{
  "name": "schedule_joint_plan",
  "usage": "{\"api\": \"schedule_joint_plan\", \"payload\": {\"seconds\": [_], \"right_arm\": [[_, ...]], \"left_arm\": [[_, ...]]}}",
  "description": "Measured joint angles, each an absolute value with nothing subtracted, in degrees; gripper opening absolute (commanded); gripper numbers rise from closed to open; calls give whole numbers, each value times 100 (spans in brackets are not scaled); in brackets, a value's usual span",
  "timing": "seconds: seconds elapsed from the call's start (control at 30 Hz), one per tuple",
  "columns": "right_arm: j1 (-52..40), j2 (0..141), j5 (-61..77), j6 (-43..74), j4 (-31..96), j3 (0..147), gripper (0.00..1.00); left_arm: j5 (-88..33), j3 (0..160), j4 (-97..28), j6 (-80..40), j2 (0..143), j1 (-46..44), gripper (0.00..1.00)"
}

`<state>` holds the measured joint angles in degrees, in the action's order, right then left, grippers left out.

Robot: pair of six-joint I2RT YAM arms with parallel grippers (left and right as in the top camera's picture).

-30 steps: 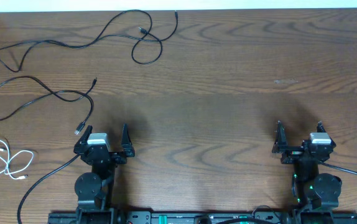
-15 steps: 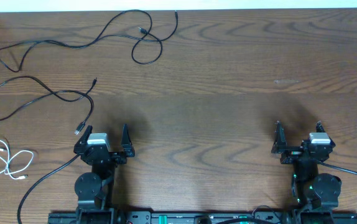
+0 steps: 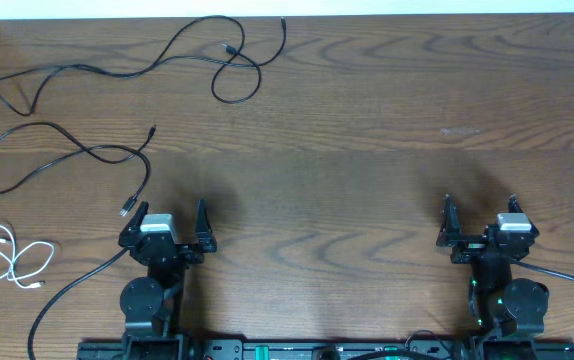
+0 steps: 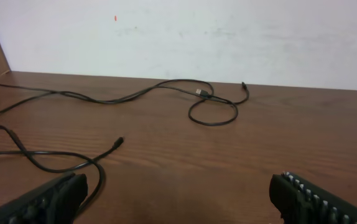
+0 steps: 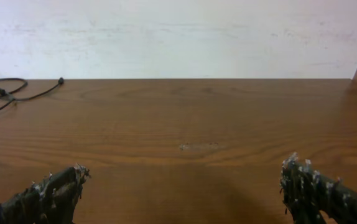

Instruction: Untangle cables

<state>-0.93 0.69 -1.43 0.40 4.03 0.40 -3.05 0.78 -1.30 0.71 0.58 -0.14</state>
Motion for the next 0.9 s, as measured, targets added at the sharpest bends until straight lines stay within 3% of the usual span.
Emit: {"api": "schedule_joint_plan", "payload": {"seconds": [0.9], "right_arm": [[-93, 69, -143, 40, 403, 40, 99]], "left_arm": [[-305, 78, -130, 132, 58, -12, 99]]}}
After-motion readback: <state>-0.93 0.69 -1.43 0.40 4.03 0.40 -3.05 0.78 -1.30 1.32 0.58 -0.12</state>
